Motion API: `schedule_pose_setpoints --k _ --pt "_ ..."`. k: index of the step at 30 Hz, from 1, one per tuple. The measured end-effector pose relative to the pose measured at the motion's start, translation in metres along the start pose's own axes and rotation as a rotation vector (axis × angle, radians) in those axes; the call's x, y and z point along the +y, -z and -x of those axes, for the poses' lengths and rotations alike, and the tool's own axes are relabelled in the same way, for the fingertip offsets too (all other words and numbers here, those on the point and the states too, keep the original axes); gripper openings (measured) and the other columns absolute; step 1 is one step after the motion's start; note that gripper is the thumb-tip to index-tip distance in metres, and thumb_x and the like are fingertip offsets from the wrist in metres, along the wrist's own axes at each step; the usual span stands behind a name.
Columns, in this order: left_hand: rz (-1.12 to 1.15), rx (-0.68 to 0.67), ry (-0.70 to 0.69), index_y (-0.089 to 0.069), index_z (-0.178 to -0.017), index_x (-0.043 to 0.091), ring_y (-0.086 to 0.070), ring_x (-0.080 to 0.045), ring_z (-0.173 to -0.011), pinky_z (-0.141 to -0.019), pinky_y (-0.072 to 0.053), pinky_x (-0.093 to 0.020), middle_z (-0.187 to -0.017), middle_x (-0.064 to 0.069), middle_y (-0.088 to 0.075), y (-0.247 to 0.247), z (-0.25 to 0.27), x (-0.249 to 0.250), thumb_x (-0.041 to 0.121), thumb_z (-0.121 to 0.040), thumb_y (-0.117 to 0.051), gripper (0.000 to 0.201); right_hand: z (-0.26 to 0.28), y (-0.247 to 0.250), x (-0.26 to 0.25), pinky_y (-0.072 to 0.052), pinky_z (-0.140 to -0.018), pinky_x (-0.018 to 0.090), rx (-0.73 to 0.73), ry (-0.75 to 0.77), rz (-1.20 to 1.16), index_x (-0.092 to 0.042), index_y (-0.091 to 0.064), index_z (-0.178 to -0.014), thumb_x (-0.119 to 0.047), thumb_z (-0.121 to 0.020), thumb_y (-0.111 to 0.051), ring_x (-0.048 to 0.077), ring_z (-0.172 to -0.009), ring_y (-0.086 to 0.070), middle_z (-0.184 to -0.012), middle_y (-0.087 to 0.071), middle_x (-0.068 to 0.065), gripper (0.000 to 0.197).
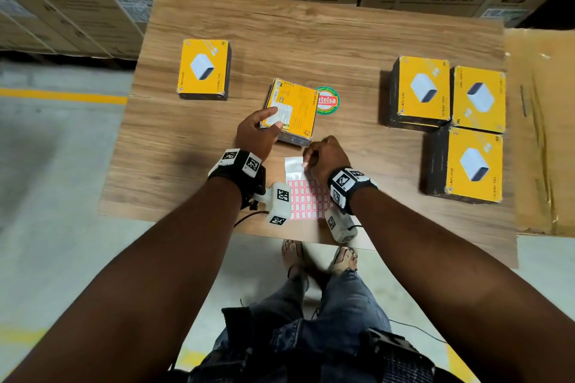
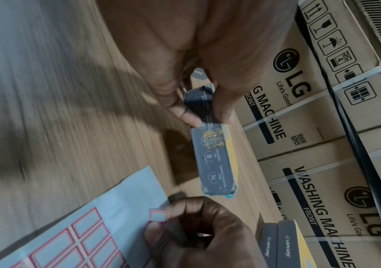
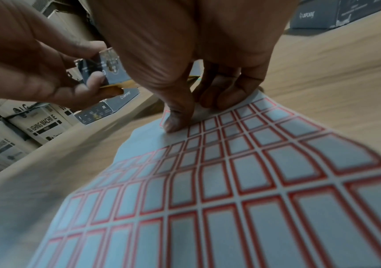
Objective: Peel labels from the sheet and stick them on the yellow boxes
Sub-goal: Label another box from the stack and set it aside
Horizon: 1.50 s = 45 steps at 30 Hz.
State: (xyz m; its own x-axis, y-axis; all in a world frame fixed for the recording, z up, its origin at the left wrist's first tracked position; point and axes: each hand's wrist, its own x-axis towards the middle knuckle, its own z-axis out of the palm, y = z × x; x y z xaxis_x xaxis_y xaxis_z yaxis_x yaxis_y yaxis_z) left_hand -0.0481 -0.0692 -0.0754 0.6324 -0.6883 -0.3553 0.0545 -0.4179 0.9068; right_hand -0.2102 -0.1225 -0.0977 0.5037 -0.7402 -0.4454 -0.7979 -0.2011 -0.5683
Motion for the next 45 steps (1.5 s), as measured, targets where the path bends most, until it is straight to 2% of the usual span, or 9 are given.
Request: schedule_pose_setpoints --k 2,6,10,19,25,30,33,41,45 --pt "-0.001 -0.006 -0.004 -0.068 -0.119 0.018 -0.062 -0.013 -0.067 -0.056 -0.051 -0.016 -0.117 -0.014 -0.068 0.000 0.000 -0.001 0.008 -0.087 -0.068 0.034 -0.002 0.000 0.000 -0.051 -0.079 0.027 -0.012 -0.002 0.009 -0.020 -0.070 -0.078 0.002 -0.076 -0.064 0.025 -0.089 -0.059 -0.109 -0.047 0.007 0.022" --pt "0.003 -0.013 -0.003 -0.069 -0.119 0.019 -0.069 -0.031 -0.090 -0.061 -0.055 -0.018 -0.122 -0.012 -0.067 -0.001 -0.001 -0.005 0.009 -0.087 -0.069 0.034 -0.002 -0.005 0.000 -0.055 -0.084 0.038 -0.017 -0.021 0.028 -0.025 -0.065 -0.072 -0.002 -0.075 -0.068 0.028 -0.092 -0.059 -0.111 -0.046 0.008 0.023" --pt "0.007 -0.036 -0.021 -0.068 -0.119 0.016 -0.059 -0.016 -0.069 -0.055 -0.050 -0.017 -0.121 -0.020 -0.066 0.000 -0.002 -0.009 0.008 -0.087 -0.068 0.034 -0.002 -0.008 0.004 -0.055 -0.084 0.040 -0.011 -0.005 0.021 -0.030 -0.056 -0.064 -0.006 -0.073 -0.069 0.027 -0.088 -0.058 -0.108 -0.045 0.005 0.028" --pt "0.025 -0.040 -0.033 -0.068 -0.119 0.017 -0.059 -0.015 -0.076 -0.057 -0.052 -0.019 -0.120 -0.021 -0.065 0.004 0.002 -0.011 0.008 -0.087 -0.068 0.034 -0.005 -0.011 0.008 -0.055 -0.083 0.042 -0.035 0.002 -0.006 -0.025 -0.057 -0.088 -0.005 -0.071 -0.062 0.029 -0.091 -0.056 -0.110 -0.044 0.006 0.027" --pt "0.017 -0.034 -0.030 -0.068 -0.120 0.018 -0.062 -0.019 -0.085 -0.060 -0.054 -0.019 -0.124 -0.011 -0.065 0.004 0.004 -0.010 0.009 -0.087 -0.068 0.034 -0.008 -0.005 0.011 -0.047 -0.089 0.029 -0.077 -0.024 -0.043 -0.019 -0.058 -0.110 -0.023 -0.075 -0.079 0.021 -0.090 -0.049 -0.111 -0.039 0.004 0.041" --pt "0.008 -0.032 -0.034 -0.068 -0.118 0.019 -0.059 -0.016 -0.077 -0.056 -0.051 -0.019 -0.120 -0.017 -0.066 0.004 0.005 -0.009 0.008 -0.086 -0.068 0.034 -0.004 -0.006 0.010 -0.050 -0.079 0.028 0.014 0.044 -0.044 -0.021 -0.071 -0.088 -0.009 -0.076 -0.073 0.023 -0.091 -0.057 -0.107 -0.052 0.007 0.018" --pt "0.011 -0.030 -0.032 -0.068 -0.119 0.017 -0.059 -0.015 -0.075 -0.055 -0.050 -0.018 -0.120 -0.017 -0.066 0.004 0.005 -0.008 0.006 -0.086 -0.067 0.034 0.000 -0.005 0.009 -0.054 -0.076 0.034 0.035 0.119 0.067 -0.027 -0.066 -0.074 -0.003 -0.074 -0.071 0.021 -0.086 -0.061 -0.101 -0.057 0.002 0.024" --pt "-0.002 -0.046 -0.028 -0.068 -0.118 0.019 -0.058 -0.013 -0.066 -0.056 -0.049 -0.019 -0.117 -0.024 -0.065 0.007 0.004 -0.008 0.008 -0.086 -0.068 0.033 0.008 -0.011 0.007 -0.051 -0.074 0.034 0.058 0.236 0.251 -0.011 -0.069 -0.095 -0.003 -0.077 -0.068 0.027 -0.092 -0.056 -0.110 -0.056 0.007 0.020" --pt "-0.015 -0.043 -0.022 -0.068 -0.118 0.020 -0.058 -0.011 -0.062 -0.056 -0.049 -0.020 -0.118 -0.023 -0.066 0.009 0.005 -0.008 0.009 -0.086 -0.068 0.033 0.009 -0.009 0.005 -0.048 -0.074 0.034 0.038 0.217 0.254 -0.015 -0.068 -0.087 0.000 -0.076 -0.063 0.028 -0.093 -0.058 -0.098 -0.063 0.006 0.020"
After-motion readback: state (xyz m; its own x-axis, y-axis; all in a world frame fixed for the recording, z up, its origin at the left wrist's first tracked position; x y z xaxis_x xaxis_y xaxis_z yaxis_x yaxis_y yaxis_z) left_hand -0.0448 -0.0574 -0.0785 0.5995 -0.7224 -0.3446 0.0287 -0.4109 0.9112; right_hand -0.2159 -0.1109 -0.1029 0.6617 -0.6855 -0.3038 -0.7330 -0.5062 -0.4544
